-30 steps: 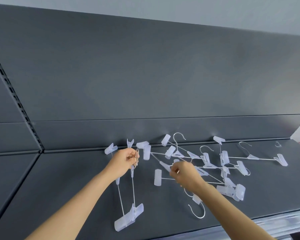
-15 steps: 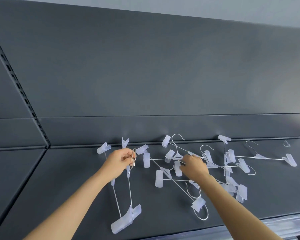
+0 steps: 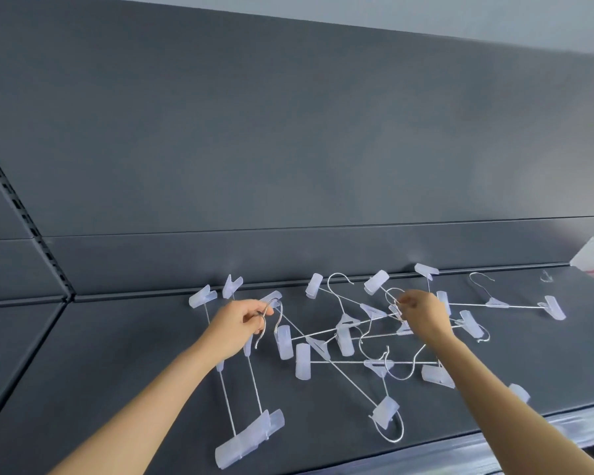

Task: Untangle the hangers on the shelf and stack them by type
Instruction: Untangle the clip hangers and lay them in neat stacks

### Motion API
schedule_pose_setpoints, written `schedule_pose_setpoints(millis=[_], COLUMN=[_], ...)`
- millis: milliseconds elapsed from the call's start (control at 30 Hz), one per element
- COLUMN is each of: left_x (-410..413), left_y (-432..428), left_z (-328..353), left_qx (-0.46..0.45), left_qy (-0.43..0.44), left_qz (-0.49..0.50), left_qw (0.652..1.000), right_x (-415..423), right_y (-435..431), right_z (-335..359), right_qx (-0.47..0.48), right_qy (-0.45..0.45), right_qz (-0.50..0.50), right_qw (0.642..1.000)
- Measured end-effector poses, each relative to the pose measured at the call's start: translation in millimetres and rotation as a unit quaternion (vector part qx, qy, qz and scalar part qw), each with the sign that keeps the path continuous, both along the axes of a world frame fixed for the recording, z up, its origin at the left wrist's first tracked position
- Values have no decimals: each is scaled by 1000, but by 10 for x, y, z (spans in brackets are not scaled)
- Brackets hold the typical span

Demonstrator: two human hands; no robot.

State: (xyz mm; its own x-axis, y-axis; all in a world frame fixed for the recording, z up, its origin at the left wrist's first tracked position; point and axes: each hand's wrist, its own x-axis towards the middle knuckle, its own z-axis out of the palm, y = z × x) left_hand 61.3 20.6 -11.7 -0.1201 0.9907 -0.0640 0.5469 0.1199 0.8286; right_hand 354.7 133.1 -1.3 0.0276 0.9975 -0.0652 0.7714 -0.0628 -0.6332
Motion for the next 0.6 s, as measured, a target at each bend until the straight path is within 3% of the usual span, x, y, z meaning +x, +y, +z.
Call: schedule_pose_setpoints(millis=[233, 400, 600], left_x=[97, 53, -66], left_y=[95, 37, -154], left_z=[32, 109, 232], left_qx=[13, 29, 43], left_qy=[-38, -99, -154], left_qz=[-3, 20, 23], left_qw=[999, 994, 987], right_x=[-246, -697, -1199], right_y=[32, -50, -224], right_z=[366, 526, 361], right_qx=[27, -53, -158], right_qy=[166, 390, 479], right_qz=[12, -25, -36], right_qw=[986, 919, 863])
